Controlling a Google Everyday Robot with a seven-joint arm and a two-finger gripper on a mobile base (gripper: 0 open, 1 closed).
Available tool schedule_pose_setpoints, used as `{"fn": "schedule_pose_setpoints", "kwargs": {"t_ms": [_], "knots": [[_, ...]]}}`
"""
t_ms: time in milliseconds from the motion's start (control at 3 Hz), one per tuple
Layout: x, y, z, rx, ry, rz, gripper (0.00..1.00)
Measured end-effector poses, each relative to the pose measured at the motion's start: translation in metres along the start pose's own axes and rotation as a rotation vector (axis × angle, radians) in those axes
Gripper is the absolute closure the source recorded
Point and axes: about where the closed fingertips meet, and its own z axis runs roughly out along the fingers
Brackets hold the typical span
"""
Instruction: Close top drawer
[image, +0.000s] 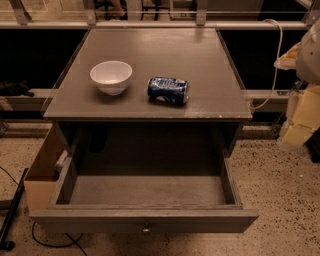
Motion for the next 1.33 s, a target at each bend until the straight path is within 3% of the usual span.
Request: {"fn": "schedule_pose_setpoints", "kwargs": {"t_ms": [333,667,1333], "knots": [[0.000,0.000,0.000,0.000,0.000,0.000,0.00],[0.006,0.022,-0.001,0.023,-0.065,0.013,0.00],[0.026,0.113,0.041,-0.056,-0.212,0.061,0.00]]}}
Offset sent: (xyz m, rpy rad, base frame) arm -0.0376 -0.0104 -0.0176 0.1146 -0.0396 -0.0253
